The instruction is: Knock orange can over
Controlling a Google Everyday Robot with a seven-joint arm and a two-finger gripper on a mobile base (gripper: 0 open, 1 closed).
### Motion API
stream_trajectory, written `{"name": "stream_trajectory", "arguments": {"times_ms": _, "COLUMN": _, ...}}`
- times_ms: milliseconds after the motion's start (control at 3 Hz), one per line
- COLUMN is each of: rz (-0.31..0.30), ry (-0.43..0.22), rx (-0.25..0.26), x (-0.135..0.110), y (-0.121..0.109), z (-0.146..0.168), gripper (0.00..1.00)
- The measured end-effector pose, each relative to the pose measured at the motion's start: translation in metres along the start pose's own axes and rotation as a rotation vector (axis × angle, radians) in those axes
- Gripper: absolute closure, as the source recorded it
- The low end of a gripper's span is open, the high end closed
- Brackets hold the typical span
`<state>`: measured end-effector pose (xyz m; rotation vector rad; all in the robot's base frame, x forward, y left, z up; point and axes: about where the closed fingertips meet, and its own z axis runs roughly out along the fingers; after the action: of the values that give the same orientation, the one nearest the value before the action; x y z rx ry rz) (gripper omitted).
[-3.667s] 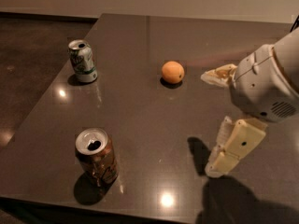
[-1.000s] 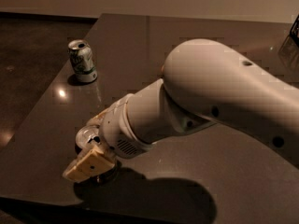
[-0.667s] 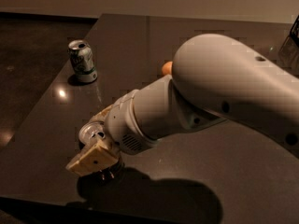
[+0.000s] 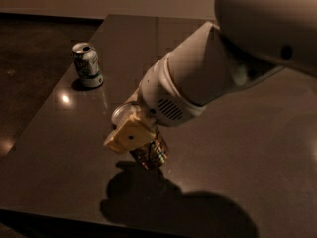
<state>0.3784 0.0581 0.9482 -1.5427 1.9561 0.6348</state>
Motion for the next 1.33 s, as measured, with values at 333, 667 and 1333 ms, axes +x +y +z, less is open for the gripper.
{"name": "stream_trajectory", "arguments": {"times_ms": 333, "rz": 0.040, "ry": 0.162, "rx": 0.020, "x": 0.018, "y": -0.019, "z": -0.019, "gripper": 1.00}}
{"name": "stream_trajectory", "arguments": {"times_ms": 667, "rz": 0.041, "ry": 0.413, "rx": 0.052, "x": 0.057, "y": -0.047, "z": -0.019, "gripper": 0.99}}
{"name": "stream_trajectory", "arguments": {"times_ms": 1333, "rz": 0.068, "ry": 0.611, "rx": 0.089, "x": 0.099, "y": -0.078, "z": -0.007, "gripper": 0.54}}
